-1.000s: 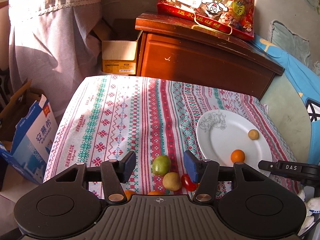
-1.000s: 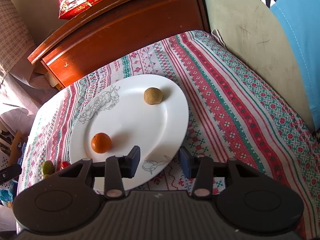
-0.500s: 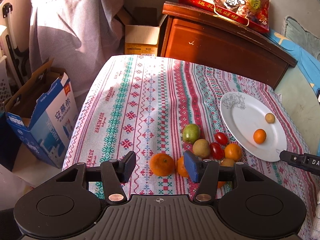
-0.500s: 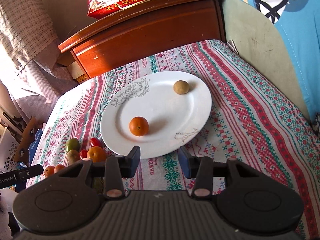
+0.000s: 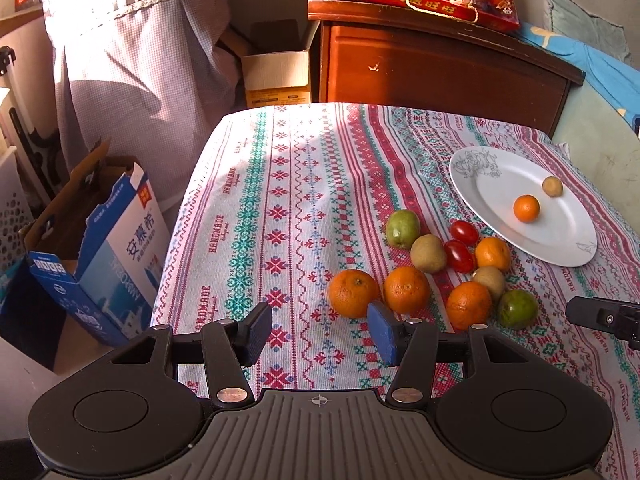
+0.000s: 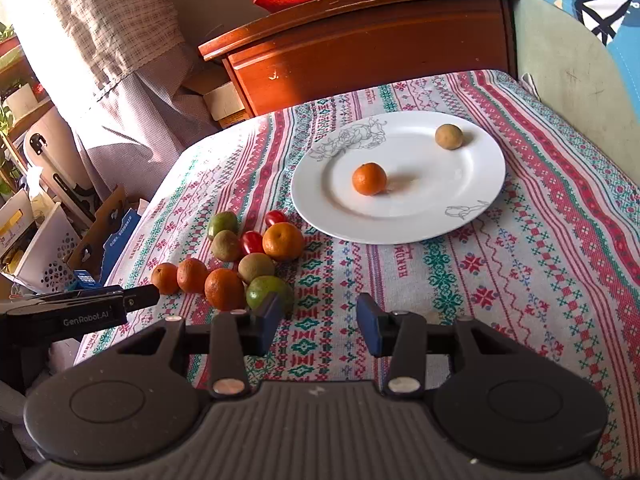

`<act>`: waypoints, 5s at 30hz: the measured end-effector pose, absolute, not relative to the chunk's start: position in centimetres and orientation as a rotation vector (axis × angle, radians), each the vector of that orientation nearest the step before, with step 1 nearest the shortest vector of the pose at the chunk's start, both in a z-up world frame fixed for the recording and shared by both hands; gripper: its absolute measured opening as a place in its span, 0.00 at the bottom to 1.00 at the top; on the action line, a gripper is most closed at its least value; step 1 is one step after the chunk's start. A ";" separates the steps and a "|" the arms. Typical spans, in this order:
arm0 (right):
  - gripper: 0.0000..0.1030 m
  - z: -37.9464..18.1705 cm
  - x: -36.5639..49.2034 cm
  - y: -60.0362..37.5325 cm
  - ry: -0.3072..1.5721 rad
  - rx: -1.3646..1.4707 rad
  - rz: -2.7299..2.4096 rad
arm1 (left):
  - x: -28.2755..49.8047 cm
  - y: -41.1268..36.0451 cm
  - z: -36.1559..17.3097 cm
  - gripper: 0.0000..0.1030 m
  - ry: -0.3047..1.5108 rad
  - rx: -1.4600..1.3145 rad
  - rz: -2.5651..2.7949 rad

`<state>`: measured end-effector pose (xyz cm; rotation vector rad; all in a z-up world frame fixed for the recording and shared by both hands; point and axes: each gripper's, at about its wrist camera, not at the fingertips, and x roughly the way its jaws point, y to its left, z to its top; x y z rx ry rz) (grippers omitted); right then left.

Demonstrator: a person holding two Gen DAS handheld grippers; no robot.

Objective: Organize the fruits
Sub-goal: 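Withdraw both open tools from the plate back toward the fruit cluster, then grasp another tangerine with the left tool while the right tool grasps a green lime, then carry the tangerine and lime onto the white plate and open both tools, then withdraw both tools from the plate toward the remaining fruits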

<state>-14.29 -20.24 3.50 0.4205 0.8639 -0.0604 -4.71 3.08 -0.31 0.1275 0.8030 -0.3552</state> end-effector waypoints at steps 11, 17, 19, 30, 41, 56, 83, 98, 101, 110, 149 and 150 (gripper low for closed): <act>0.43 2.5 -13.5 -18.2 0.876 0.354 -0.004 | -4.9 2.5 -1.4 0.50 0.757 0.182 -0.394; 0.43 2.2 -12.9 -17.7 0.872 0.338 -0.001 | -4.9 2.0 -1.7 0.50 0.726 0.212 -0.424; 0.43 2.0 -12.7 -17.6 0.874 0.331 0.001 | -4.8 1.8 -1.9 0.50 0.720 0.217 -0.426; 0.40 1.6 -11.9 -17.0 0.865 0.289 0.007 | -4.5 1.2 -2.6 0.48 0.703 0.229 -0.454; 0.32 1.3 -11.5 -17.2 0.851 0.290 0.004 | -4.6 0.8 -2.7 0.31 0.695 0.230 -0.478; 0.32 2.5 -12.2 -17.2 0.829 0.294 0.014 | -5.4 1.5 -1.3 0.27 0.687 0.199 -0.460; 0.32 8.6 -10.6 -26.6 0.720 0.431 -0.084 | -3.8 -2.5 4.9 0.27 0.644 0.092 -0.589; 0.32 5.5 -8.8 -30.3 0.807 0.515 -0.167 | 0.0 -8.5 3.5 0.27 0.731 0.117 -0.678; 0.32 4.9 -8.4 -30.5 0.818 0.514 -0.177 | 0.8 -9.5 2.8 0.27 0.758 0.111 -0.682; 0.32 3.2 -7.5 -31.3 0.867 0.547 -0.207 | 2.2 -12.4 1.1 0.28 0.824 0.112 -0.694; 0.43 5.5 -8.0 -27.9 0.814 0.487 -0.160 | 1.1 -9.0 4.8 0.45 0.823 0.026 -0.601; 0.43 5.5 -8.1 -27.6 0.815 0.483 -0.157 | 0.9 -8.5 4.9 0.46 0.822 0.019 -0.595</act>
